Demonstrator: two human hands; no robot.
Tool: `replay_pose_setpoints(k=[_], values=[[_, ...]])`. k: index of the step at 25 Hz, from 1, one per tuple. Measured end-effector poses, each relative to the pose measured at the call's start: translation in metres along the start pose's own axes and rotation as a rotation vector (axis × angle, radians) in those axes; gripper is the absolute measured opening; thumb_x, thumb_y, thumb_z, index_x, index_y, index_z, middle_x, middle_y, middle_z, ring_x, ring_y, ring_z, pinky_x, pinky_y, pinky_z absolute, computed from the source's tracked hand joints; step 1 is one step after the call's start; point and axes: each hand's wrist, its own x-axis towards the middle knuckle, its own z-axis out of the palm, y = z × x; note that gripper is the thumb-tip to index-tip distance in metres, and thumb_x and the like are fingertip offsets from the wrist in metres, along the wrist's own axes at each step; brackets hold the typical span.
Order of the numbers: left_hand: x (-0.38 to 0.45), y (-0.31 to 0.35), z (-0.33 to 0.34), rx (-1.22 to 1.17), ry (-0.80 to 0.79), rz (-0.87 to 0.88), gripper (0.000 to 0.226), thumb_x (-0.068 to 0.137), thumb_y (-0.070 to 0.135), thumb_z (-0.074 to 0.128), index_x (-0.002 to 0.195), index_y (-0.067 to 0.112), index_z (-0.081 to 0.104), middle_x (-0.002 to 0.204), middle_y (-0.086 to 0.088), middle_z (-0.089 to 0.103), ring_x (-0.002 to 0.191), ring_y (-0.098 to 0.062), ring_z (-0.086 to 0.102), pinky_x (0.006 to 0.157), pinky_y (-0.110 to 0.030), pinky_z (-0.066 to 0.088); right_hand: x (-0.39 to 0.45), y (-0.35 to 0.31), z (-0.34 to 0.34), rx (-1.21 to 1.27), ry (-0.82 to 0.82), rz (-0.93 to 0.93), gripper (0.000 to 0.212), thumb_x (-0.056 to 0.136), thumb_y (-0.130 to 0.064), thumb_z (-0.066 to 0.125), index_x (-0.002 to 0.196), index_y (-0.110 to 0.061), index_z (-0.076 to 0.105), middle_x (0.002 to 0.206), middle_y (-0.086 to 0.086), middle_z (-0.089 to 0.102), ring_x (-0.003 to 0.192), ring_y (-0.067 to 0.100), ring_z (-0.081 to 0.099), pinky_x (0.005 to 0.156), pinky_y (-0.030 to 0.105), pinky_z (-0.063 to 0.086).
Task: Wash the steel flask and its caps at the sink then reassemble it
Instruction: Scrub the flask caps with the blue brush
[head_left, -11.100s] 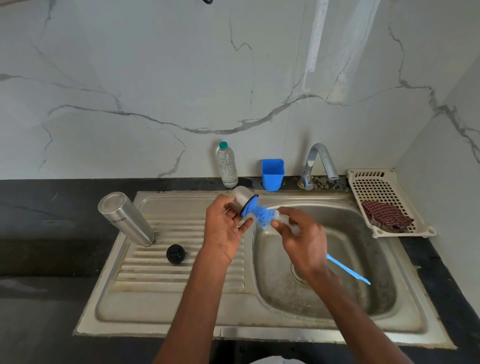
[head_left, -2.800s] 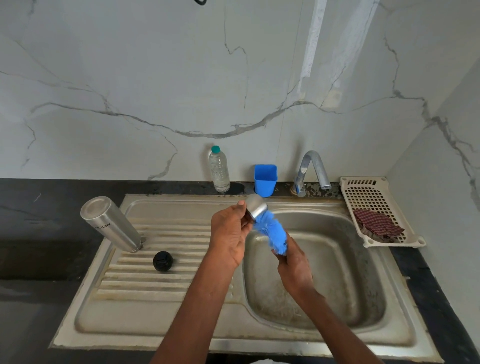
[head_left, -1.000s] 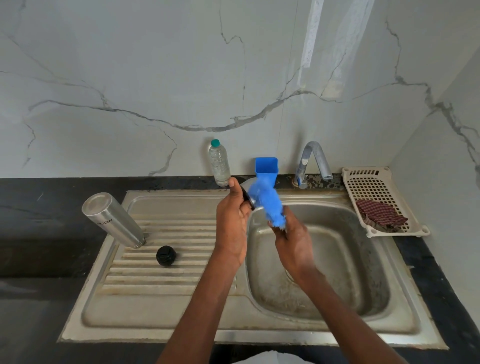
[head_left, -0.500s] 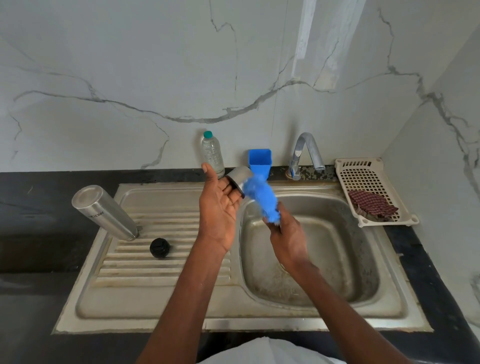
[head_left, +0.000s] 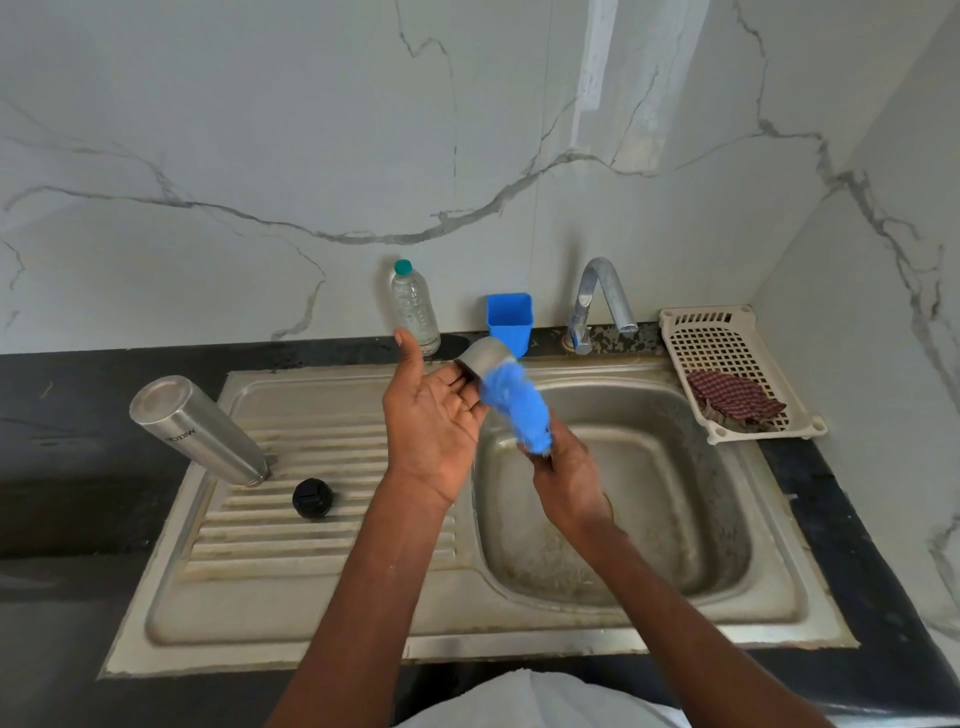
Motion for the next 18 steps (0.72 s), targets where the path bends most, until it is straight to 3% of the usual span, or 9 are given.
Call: replay_pose_setpoints(k=[2, 4, 7, 10, 13, 16, 18], values=[[0.001, 0.005, -0.002, -0.053, 0.021, -0.049, 0.089, 0.095, 0.066, 0.053, 0.142, -0.01, 0.054, 0.139, -0.028, 0.064, 0.133, -0.035, 0.062, 0.122, -0.049, 0.039, -0.002, 0.002, -0.002, -0.011, 0.004, -0.009, 0.048, 0.095, 0.001, 0.061, 0.132, -0.028, 0.059, 0.109, -0.013, 0.07, 0.098, 0.008, 0.067, 0.082, 0.042, 0.059], [0.003, 0.007, -0.003, -0.088, 0.004, -0.082, 0.076, 0.096, 0.053, 0.058, 0.139, -0.01, 0.056, 0.139, -0.029, 0.064, 0.133, -0.036, 0.062, 0.121, -0.049, 0.04, 0.008, -0.006, -0.005, -0.027, 0.041, -0.056, 0.049, 0.091, 0.007, 0.058, 0.127, -0.027, 0.059, 0.105, -0.014, 0.067, 0.093, 0.007, 0.064, 0.075, 0.033, 0.056], [0.001, 0.009, 0.003, -0.07, 0.064, -0.133, 0.037, 0.103, 0.019, 0.06, 0.129, -0.008, 0.063, 0.137, -0.029, 0.065, 0.132, -0.036, 0.062, 0.117, -0.046, 0.046, 0.001, 0.001, -0.007, -0.029, 0.064, -0.028, 0.051, 0.09, 0.008, 0.058, 0.126, -0.029, 0.059, 0.104, -0.017, 0.066, 0.091, 0.002, 0.061, 0.074, 0.028, 0.053], [0.001, 0.009, 0.001, -0.078, 0.136, -0.175, 0.026, 0.1, -0.003, 0.06, 0.124, -0.012, 0.063, 0.133, -0.028, 0.067, 0.127, -0.033, 0.066, 0.107, -0.04, 0.055, -0.002, 0.005, -0.008, -0.011, 0.057, -0.001, 0.05, 0.094, 0.003, 0.061, 0.131, -0.03, 0.059, 0.106, -0.014, 0.069, 0.095, 0.004, 0.065, 0.077, 0.03, 0.055], [0.003, 0.007, -0.002, -0.137, 0.13, -0.179, 0.024, 0.101, -0.002, 0.06, 0.122, -0.011, 0.065, 0.124, -0.025, 0.073, 0.116, -0.029, 0.072, 0.095, -0.037, 0.06, 0.01, -0.004, -0.01, -0.008, 0.071, -0.047, 0.053, 0.091, 0.008, 0.059, 0.13, -0.027, 0.06, 0.107, -0.013, 0.067, 0.095, 0.007, 0.064, 0.076, 0.029, 0.055], [0.005, 0.004, -0.005, -0.039, 0.19, -0.118, 0.023, 0.102, 0.004, 0.061, 0.121, -0.009, 0.065, 0.116, -0.022, 0.074, 0.102, -0.024, 0.076, 0.08, -0.028, 0.065, -0.001, 0.006, -0.01, -0.041, 0.049, -0.035, 0.055, 0.088, 0.01, 0.059, 0.125, -0.031, 0.058, 0.104, -0.013, 0.067, 0.092, 0.008, 0.064, 0.075, 0.044, 0.058], [0.006, 0.001, -0.007, 0.076, 0.233, -0.058, 0.021, 0.103, 0.01, 0.063, 0.118, -0.004, 0.069, 0.112, -0.018, 0.076, 0.101, -0.022, 0.076, 0.075, -0.025, 0.064, 0.002, 0.004, -0.009, -0.075, 0.036, -0.085, 0.056, 0.085, 0.012, 0.057, 0.122, -0.031, 0.057, 0.102, -0.012, 0.065, 0.091, 0.013, 0.064, 0.073, 0.046, 0.056]])
